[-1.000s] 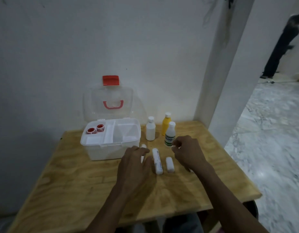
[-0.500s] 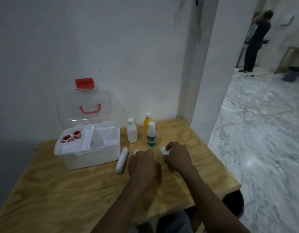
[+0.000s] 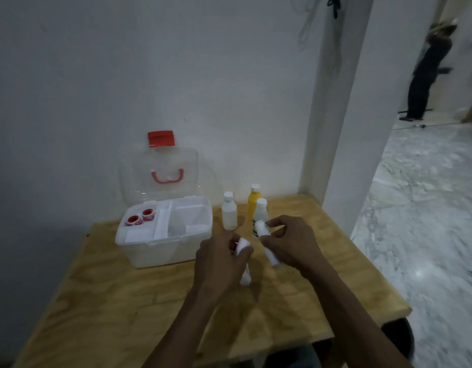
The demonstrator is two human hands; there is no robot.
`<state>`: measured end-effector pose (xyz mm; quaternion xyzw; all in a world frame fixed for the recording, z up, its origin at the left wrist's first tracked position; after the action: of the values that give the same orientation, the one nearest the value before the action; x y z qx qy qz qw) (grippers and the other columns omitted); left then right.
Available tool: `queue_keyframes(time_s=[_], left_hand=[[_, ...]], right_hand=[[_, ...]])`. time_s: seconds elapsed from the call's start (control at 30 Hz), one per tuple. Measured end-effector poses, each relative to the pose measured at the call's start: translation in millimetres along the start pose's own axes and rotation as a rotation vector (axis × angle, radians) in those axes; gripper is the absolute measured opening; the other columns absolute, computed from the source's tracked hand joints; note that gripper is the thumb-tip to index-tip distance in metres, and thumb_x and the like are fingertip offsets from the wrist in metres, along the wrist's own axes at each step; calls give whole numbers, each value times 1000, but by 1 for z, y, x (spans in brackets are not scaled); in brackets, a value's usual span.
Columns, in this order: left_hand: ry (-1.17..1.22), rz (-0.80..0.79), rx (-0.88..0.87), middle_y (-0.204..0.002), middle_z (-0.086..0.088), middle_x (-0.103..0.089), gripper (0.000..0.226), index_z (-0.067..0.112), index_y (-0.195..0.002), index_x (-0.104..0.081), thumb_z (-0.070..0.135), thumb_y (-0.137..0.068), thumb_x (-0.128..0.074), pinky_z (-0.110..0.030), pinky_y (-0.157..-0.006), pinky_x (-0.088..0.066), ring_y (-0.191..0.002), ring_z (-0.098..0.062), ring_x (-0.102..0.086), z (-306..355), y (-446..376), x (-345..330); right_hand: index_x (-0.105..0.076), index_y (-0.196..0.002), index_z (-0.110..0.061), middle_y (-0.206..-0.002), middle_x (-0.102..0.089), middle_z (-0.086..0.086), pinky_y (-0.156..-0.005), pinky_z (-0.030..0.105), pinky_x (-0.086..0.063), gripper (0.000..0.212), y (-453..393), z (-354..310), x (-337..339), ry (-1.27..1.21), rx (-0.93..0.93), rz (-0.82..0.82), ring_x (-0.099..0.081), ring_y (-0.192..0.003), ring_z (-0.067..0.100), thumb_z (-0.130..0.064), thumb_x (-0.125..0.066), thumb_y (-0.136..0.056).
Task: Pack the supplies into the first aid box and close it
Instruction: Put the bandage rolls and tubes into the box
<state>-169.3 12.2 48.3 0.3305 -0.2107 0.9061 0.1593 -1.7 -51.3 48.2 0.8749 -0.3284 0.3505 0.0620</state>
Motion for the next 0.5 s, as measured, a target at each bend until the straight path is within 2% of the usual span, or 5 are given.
queue_keyframes(time_s=[0.13, 0.3, 0.33, 0.4, 0.5], left_hand=[[47, 119, 49, -93, 6, -75, 26, 21, -100, -74, 38, -81, -73, -26, -73, -55, -81, -8, -68, -15, -4, 58], [26, 271, 149, -83, 6, -74, 24, 21, -90, -75, 38, -74, -78, -38, -75, -58, -73, -12, -69, -61, -17, 124], [23, 296, 182, -81, 6, -74, 23, 21, -89, -76, 38, -73, -79, -39, -75, -58, -73, -14, -69, -70, -20, 136], [-11, 329, 245, -81, 4, -75, 27, 20, -90, -76, 40, -72, -80, -38, -76, -58, -76, -18, -70, -84, -28, 157], [-104, 310, 294, -92, -6, -76, 42, 14, -103, -73, 43, -73, -80, -34, -78, -55, -84, -22, -70, -101, -42, 173]], right_hand=[[-72, -105, -22, -83, -73, -1, -77, 37, -57, 37, 2, -52, -11, -125, 53, -34, -69, -79, 14, -31, -79, -70], [-68, -108, -20, -71, -72, -4, -80, 38, -58, 41, -10, -114, -51, -249, 120, -72, -70, -77, 13, -29, -78, -69], [-68, -110, -20, -74, -72, -3, -81, 39, -58, 43, -13, -125, -62, -254, 134, -85, -69, -80, 15, -30, -77, -69], [-64, -115, -20, -93, -72, 3, -86, 40, -56, 49, -19, -145, -84, -253, 148, -117, -68, -90, 18, -32, -76, -69], [-57, -123, -20, -122, -63, 5, -95, 41, -52, 55, -28, -170, -114, -243, 158, -157, -61, -109, 24, -26, -76, -72]])
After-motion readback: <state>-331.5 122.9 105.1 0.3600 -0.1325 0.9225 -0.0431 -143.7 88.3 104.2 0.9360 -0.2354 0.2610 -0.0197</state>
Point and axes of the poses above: each hand's wrist, its own y-axis away from the middle knuckle, its own x-axis out of the back of the hand, z = x × y, the point moved 6 cm from there along -y, towards the middle knuckle
